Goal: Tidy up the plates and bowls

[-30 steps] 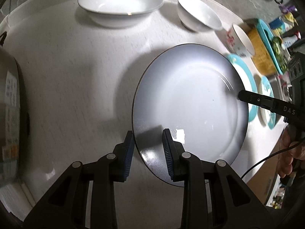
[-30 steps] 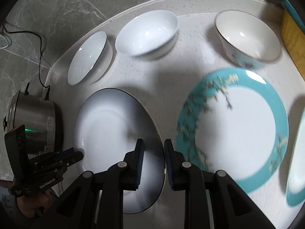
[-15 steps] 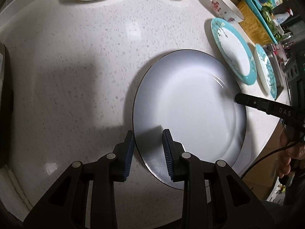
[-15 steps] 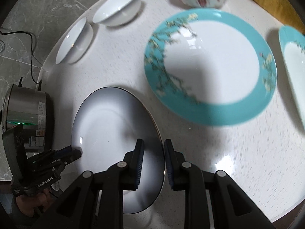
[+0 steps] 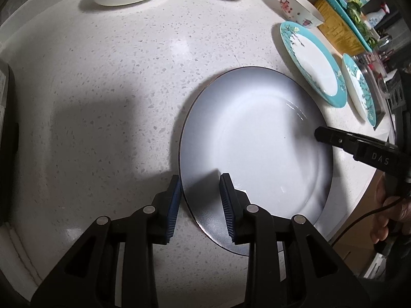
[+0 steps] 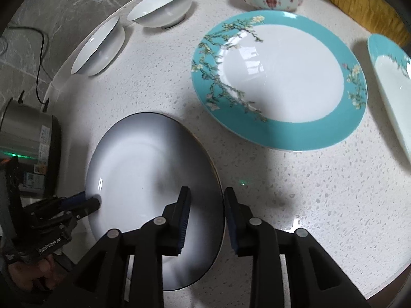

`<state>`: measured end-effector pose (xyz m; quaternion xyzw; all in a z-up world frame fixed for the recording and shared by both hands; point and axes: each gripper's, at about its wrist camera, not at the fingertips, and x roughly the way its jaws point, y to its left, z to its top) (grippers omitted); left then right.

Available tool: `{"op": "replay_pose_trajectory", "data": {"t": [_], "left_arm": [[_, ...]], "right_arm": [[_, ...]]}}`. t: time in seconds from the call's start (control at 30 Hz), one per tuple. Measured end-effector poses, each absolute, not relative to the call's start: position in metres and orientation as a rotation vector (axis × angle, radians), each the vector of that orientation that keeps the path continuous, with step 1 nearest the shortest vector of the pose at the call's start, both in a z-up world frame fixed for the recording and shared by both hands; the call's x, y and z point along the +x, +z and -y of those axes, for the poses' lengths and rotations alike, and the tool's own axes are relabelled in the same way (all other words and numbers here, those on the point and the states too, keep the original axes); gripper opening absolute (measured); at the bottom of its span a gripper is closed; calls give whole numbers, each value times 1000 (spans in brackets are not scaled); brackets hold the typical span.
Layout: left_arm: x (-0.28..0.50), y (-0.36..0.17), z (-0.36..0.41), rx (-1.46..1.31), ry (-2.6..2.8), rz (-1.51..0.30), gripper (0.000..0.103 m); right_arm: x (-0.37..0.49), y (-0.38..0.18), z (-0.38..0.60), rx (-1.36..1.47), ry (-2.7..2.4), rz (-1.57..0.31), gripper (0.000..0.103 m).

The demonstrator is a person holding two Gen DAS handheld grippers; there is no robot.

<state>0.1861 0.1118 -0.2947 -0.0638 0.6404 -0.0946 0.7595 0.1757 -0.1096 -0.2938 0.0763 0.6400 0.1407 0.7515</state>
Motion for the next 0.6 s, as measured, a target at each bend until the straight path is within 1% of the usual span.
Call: {"op": "replay_pose_trajectory", "data": {"t": [0.1,0.13,0.17,0.2,0.23,0.27,0.3,0.33,0.6], "left_arm": [[181,-293,-117,-147,-213,-1379,29],[179,-289,-119,-138,-213,-1361,30],[178,-285,-121,-134,-213,-1343,40],[177,-279,-125,-140,-217,-1317,49],[174,-272,-131,-155,-222,-1286,60],[173,-267,-135,-168,-222,-1263,63],[173,-261,-141,-184,-223,-1243,63],[173,-256,-145,-201,-225,-1229,65],[170,-220,-172,-253,-152,-1134,66]], "right_arm": [[173,-294,112,196,309,-1382,36],[169,-293,114,207,303,-1377,36],[167,-292,115,214,298,-1369,36],[164,-288,117,223,296,-1357,44],[159,-284,121,233,288,-1339,55],[155,-280,125,242,278,-1323,60],[150,-275,130,252,270,-1308,67],[145,-270,137,272,263,-1290,70],[125,-246,197,398,221,-1206,71]]}}
